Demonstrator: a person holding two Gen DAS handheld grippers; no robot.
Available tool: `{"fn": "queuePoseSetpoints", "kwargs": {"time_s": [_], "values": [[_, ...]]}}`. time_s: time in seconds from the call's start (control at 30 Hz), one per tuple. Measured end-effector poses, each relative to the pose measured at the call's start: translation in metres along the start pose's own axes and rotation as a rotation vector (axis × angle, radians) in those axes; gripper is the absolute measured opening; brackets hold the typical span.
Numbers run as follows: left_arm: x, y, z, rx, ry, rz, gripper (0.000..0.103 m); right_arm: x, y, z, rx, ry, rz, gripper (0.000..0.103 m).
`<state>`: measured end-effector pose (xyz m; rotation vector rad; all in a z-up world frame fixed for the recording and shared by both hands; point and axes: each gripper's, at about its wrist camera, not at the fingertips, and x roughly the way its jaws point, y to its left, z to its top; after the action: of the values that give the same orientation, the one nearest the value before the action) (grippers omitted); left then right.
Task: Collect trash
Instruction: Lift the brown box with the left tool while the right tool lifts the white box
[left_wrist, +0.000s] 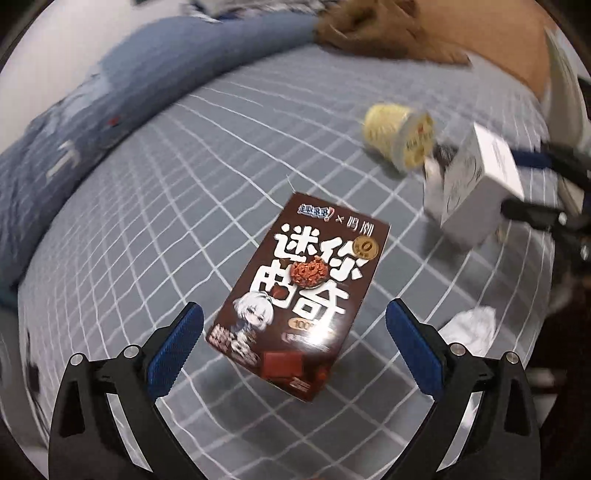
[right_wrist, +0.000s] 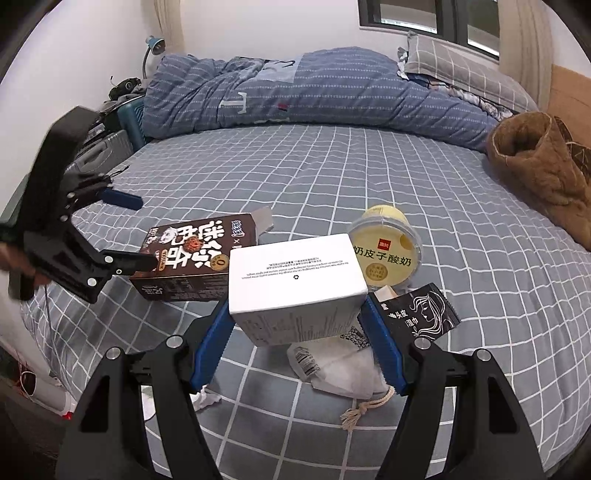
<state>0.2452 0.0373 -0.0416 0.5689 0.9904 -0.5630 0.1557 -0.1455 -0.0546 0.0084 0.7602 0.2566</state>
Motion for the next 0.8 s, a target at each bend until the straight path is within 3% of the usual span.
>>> {"fn": "queuePoseSetpoints", "kwargs": {"time_s": [0.27,0.8], "values": [[0.037,0.010,0.014,0.052,0.082,-0.162,0.097,0.007,-0.010,0.001,0.018,0.011,0.009,0.067],[0.065,0.013,0.015,0.084,0.128,-0.219,0.097,0.024,-0.006,-0.006,0.022,0.029,0.021,0.067]]}}
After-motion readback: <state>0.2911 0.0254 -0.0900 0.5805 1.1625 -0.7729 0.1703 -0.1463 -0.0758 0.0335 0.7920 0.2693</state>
